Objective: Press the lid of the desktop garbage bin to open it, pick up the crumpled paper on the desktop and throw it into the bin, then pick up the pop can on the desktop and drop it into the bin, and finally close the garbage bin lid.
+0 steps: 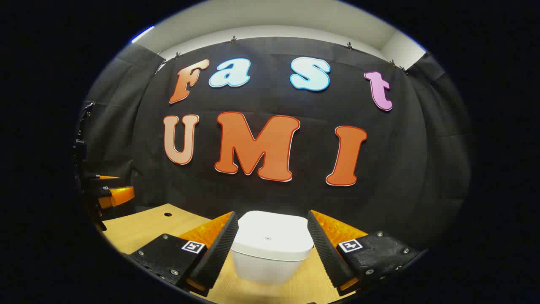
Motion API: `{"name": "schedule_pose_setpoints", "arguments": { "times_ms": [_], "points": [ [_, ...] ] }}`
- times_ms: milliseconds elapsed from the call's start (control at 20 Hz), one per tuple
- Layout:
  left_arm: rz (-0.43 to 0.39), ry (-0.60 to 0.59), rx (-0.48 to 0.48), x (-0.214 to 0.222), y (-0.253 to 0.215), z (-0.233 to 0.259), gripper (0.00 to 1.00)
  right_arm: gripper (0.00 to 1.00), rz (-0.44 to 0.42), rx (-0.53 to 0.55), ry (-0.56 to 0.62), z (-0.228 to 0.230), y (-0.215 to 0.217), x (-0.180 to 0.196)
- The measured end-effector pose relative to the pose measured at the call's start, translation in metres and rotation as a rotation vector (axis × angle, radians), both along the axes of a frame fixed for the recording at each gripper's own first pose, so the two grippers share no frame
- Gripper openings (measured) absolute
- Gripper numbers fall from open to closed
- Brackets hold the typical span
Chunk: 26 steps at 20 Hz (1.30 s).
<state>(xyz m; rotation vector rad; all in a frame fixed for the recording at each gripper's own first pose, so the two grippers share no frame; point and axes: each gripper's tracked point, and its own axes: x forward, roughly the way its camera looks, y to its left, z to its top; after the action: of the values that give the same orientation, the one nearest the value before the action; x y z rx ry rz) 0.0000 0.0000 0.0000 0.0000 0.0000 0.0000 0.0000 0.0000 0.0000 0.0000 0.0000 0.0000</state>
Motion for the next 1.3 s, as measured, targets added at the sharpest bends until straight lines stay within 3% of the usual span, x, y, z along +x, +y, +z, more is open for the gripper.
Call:
{"name": "schedule_pose_setpoints", "arguments": {
  "times_ms": [550, 1050, 1150, 1300],
  "points": [
    [-0.104, -0.003, 0.039, 0.041, 0.035, 0.021, 0.99, 0.98, -0.124, -0.015, 0.082, 0.009, 0.019, 0.02],
    [-0.236, 0.032, 0.037, 0.064, 0.061, -0.005, 1.0, 0.81, -0.203, 0.056, 0.215, -0.006, 0.041, 0.043],
    [-0.244, 0.043, 0.043, 0.065, 0.069, -0.013, 0.99, 0.71, -0.194, 0.037, 0.274, -0.015, 0.042, 0.047],
    [-0.216, 0.071, 0.071, 0.064, 0.081, -0.032, 1.0, 0.34, -0.208, 0.052, 0.369, -0.028, 0.03, 0.056]
  ]
}}
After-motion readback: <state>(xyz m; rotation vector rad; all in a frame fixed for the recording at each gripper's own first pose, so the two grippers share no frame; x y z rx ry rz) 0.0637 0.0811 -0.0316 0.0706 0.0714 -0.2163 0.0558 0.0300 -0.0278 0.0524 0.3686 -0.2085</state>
